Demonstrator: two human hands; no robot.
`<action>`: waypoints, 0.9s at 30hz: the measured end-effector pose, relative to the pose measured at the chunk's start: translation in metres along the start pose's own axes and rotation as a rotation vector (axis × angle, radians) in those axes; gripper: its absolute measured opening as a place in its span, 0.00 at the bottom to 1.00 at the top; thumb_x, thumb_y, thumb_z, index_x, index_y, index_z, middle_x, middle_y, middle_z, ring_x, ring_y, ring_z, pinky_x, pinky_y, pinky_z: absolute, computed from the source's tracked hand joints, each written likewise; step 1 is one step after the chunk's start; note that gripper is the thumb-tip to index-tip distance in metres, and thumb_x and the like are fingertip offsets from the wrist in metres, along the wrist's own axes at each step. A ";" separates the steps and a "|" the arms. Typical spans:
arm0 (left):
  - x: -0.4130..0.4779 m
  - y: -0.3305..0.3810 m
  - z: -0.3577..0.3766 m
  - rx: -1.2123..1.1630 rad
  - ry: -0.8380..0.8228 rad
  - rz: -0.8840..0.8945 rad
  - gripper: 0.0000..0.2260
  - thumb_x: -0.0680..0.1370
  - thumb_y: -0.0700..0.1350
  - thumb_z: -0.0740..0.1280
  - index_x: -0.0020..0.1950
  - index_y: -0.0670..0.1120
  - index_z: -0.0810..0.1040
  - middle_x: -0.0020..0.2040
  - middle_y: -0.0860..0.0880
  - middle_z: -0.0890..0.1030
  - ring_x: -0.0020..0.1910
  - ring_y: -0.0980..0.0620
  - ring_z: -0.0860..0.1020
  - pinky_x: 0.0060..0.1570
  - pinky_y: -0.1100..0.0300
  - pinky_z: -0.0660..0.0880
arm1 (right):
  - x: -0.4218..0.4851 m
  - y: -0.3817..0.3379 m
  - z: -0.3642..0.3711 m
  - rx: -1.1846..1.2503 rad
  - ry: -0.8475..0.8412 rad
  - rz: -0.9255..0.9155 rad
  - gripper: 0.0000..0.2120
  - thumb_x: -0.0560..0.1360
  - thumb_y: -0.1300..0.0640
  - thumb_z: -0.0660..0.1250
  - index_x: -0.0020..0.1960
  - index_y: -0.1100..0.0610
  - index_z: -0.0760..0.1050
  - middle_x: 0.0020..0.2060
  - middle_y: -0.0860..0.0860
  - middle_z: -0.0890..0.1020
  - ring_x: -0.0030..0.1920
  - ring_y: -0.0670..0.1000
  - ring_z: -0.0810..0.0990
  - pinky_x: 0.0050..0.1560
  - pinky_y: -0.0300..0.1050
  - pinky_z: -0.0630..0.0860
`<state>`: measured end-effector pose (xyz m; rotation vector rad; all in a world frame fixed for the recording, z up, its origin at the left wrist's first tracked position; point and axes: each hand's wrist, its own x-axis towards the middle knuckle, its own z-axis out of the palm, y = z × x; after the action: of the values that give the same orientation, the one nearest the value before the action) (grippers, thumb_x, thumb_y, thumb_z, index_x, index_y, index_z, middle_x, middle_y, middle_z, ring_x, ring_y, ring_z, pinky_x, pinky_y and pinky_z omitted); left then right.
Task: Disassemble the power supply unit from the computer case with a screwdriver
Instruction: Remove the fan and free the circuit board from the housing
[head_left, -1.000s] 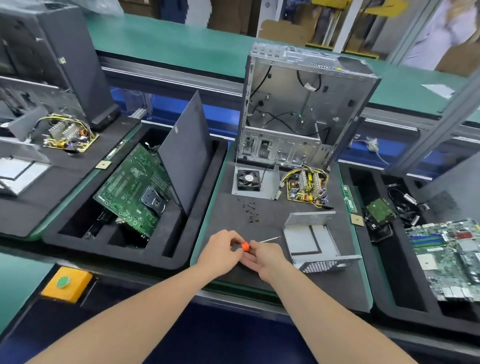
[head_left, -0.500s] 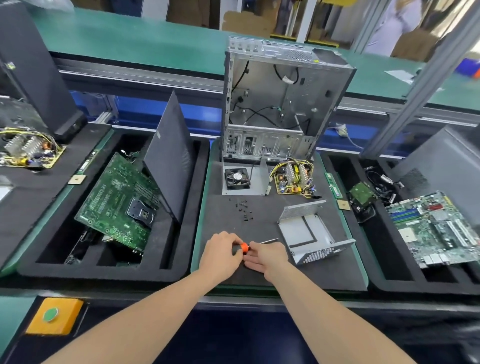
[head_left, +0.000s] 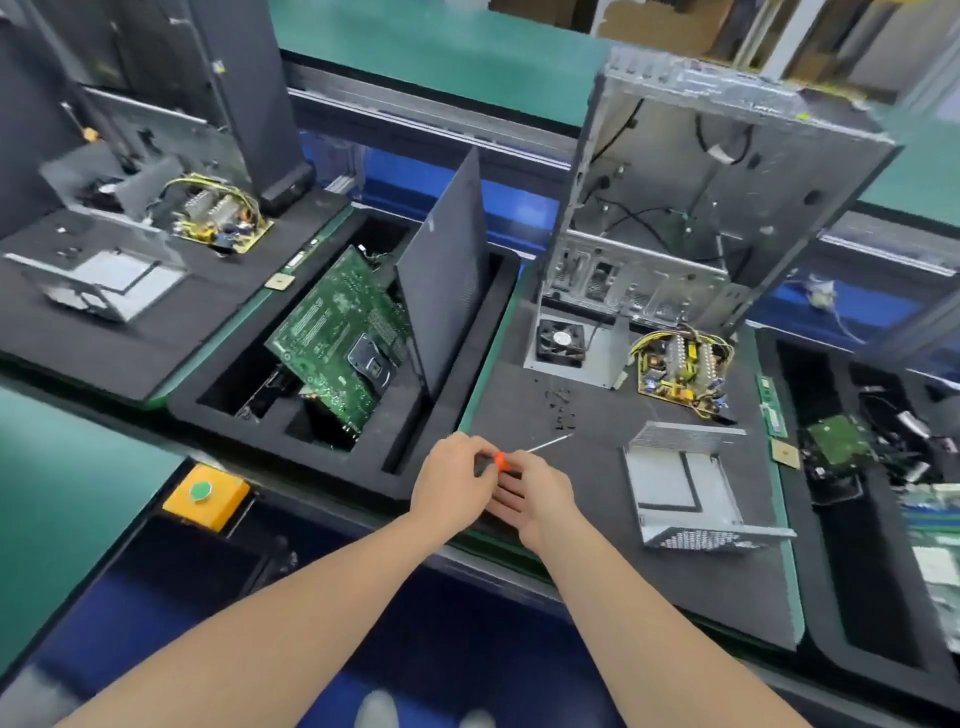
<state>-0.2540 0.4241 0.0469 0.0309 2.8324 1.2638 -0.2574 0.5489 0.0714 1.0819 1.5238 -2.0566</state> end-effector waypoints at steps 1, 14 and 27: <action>-0.005 -0.004 -0.007 -0.001 0.039 -0.029 0.09 0.81 0.46 0.69 0.60 0.53 0.84 0.54 0.53 0.80 0.55 0.54 0.77 0.57 0.54 0.78 | -0.001 0.004 0.010 -0.027 -0.023 -0.003 0.07 0.76 0.63 0.71 0.53 0.61 0.83 0.38 0.57 0.88 0.38 0.56 0.88 0.35 0.50 0.84; -0.106 -0.130 -0.150 0.033 0.503 -0.449 0.07 0.80 0.49 0.69 0.56 0.55 0.85 0.55 0.54 0.80 0.55 0.53 0.77 0.54 0.54 0.78 | -0.057 0.115 0.203 -0.367 -0.420 0.041 0.08 0.80 0.60 0.68 0.55 0.63 0.82 0.44 0.58 0.88 0.44 0.56 0.88 0.40 0.50 0.85; -0.225 -0.313 -0.289 0.161 0.574 -0.783 0.08 0.79 0.46 0.69 0.56 0.51 0.85 0.54 0.48 0.78 0.57 0.45 0.75 0.62 0.52 0.69 | -0.116 0.299 0.404 -0.574 -0.533 0.234 0.03 0.75 0.67 0.70 0.43 0.62 0.78 0.28 0.56 0.83 0.23 0.50 0.80 0.25 0.43 0.77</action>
<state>-0.0427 -0.0076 0.0130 -1.4763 2.8037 0.9413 -0.1276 0.0531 0.0157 0.4213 1.4728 -1.4445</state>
